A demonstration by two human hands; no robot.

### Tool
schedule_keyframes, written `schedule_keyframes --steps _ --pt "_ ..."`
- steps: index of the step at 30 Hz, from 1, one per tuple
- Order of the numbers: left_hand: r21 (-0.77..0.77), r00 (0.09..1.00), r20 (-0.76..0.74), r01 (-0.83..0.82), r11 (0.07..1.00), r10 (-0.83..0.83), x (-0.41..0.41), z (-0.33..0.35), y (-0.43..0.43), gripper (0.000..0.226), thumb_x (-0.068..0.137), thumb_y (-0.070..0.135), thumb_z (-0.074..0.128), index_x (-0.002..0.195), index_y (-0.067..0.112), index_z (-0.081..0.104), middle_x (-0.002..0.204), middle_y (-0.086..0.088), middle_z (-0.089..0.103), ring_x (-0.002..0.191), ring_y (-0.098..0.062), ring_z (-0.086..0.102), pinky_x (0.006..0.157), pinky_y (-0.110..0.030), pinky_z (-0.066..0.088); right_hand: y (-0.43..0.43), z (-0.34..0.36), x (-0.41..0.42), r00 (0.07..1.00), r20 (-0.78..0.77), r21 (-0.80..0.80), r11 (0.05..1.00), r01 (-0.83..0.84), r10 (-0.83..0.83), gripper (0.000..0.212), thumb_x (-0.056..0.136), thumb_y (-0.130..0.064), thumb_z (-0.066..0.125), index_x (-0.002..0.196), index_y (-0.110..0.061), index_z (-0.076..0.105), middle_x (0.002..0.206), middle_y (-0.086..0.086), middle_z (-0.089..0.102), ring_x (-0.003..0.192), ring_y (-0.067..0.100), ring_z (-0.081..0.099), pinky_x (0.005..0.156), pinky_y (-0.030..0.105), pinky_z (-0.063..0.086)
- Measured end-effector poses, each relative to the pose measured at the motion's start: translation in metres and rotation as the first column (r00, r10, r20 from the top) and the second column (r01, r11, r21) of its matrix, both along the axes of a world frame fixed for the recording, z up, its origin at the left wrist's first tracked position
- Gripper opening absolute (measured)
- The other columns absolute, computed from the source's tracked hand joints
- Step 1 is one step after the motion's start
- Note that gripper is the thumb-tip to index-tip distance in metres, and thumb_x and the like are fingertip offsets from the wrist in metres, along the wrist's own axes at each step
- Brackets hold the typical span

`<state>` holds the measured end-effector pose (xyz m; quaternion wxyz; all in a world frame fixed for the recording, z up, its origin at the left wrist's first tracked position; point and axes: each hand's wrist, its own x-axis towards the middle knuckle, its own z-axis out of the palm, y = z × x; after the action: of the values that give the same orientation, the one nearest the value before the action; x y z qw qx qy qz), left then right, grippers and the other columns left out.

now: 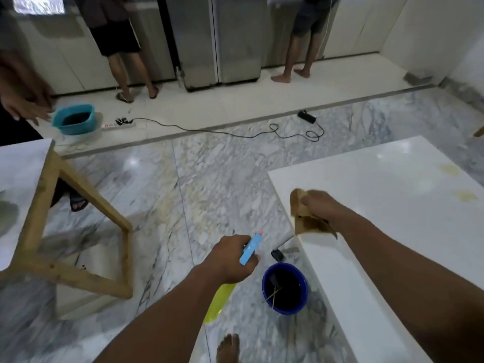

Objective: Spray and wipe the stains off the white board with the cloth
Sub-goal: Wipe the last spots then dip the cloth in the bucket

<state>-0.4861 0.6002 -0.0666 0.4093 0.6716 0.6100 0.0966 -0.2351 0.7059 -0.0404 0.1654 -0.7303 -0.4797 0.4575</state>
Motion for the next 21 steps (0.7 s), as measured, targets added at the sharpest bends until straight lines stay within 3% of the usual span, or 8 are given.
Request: schedule_keyframes --steps 2,4,5,7,9,11,14,21 --pt "0.002 1.000 0.009 -0.005 1.000 0.005 -0.014 -0.012 0.038 0.025 0.094 0.034 0.070 0.085 0.011 0.064 0.079 -0.009 0.071 0.065 -0.018 0.058 0.056 -0.024 0.039 0.054 -0.025 -0.023 0.972 0.215 0.178 0.974 -0.138 0.098 0.040 0.103 -0.040 0.040 0.127 -0.011 0.054 0.116 0.015 0.067 0.102 0.032 0.064 0.090 0.040 0.051" --pt "0.024 1.000 0.027 -0.007 1.000 0.006 -0.024 -0.025 0.068 0.025 0.094 0.031 0.070 0.087 0.008 0.066 0.079 -0.010 0.071 0.064 -0.020 0.059 0.056 -0.025 0.040 0.098 -0.061 -0.041 0.915 0.363 0.290 0.911 -0.292 0.177 0.032 0.102 -0.031 0.041 0.128 -0.014 0.051 0.112 0.014 0.066 0.100 0.033 0.064 0.088 0.045 0.051" --pt "0.032 0.999 0.037 -0.004 0.999 0.003 -0.027 -0.030 0.077 0.025 0.094 0.031 0.070 0.087 0.008 0.065 0.078 -0.011 0.071 0.064 -0.023 0.061 0.058 -0.029 0.043 0.112 -0.080 -0.049 0.868 0.442 0.296 0.876 -0.381 0.228 0.034 0.101 -0.024 0.042 0.133 -0.014 0.049 0.120 0.016 0.062 0.106 0.036 0.061 0.090 0.048 0.050" --pt "0.018 0.999 0.043 0.007 1.000 -0.008 -0.032 -0.050 0.093 0.025 0.094 0.032 0.069 0.086 0.009 0.064 0.077 -0.011 0.070 0.067 -0.028 0.063 0.063 -0.039 0.050 0.131 -0.127 -0.061 0.684 0.637 0.189 0.787 -0.586 0.356 0.048 0.095 -0.015 0.049 0.142 -0.012 0.044 0.144 0.019 0.047 0.130 0.042 0.046 0.102 0.056 0.042" --pt "0.013 0.998 0.051 0.022 1.000 -0.023 -0.034 -0.062 0.100 0.026 0.094 0.033 0.068 0.086 0.009 0.063 0.076 -0.011 0.068 0.067 -0.030 0.063 0.065 -0.043 0.051 0.128 -0.161 -0.061 0.478 0.798 0.081 0.720 -0.689 0.367 0.056 0.090 -0.023 0.059 0.144 -0.015 0.045 0.161 0.016 0.027 0.147 0.044 0.024 0.112 0.062 0.028" --pt "-0.010 0.997 0.064 0.041 0.999 -0.040 -0.034 -0.075 0.105 0.026 0.094 0.034 0.067 0.086 0.009 0.063 0.076 -0.011 0.068 0.067 -0.030 0.062 0.066 -0.043 0.052 0.119 -0.176 -0.059 0.392 0.860 0.049 0.710 -0.702 0.328 0.059 0.088 -0.026 0.061 0.144 -0.016 0.048 0.166 0.014 0.015 0.152 0.041 0.012 0.117 0.062 0.019" --pt "-0.056 0.994 0.093 0.057 0.997 -0.052 -0.032 -0.082 0.103 0.027 0.091 0.035 0.066 0.086 0.009 0.063 0.075 -0.011 0.068 0.067 -0.030 0.063 0.067 -0.046 0.054 0.112 -0.175 -0.056 0.354 0.881 0.044 0.691 -0.722 0.314 0.066 0.086 -0.018 0.059 0.150 -0.016 0.043 0.168 0.012 0.005 0.153 0.039 0.005 0.120 0.059 0.015" --pt "-0.077 0.993 0.074 0.099 0.992 -0.094 -0.016 -0.073 0.084 0.023 0.093 0.032 0.067 0.087 0.010 0.063 0.078 -0.012 0.068 0.070 -0.032 0.063 0.069 -0.045 0.054 0.033 -0.169 -0.032 0.406 0.855 0.058 0.718 -0.693 0.323 0.089 0.072 -0.015 0.075 0.153 -0.016 0.038 0.168 0.012 0.003 0.154 0.038 0.001 0.121 0.059 0.016"
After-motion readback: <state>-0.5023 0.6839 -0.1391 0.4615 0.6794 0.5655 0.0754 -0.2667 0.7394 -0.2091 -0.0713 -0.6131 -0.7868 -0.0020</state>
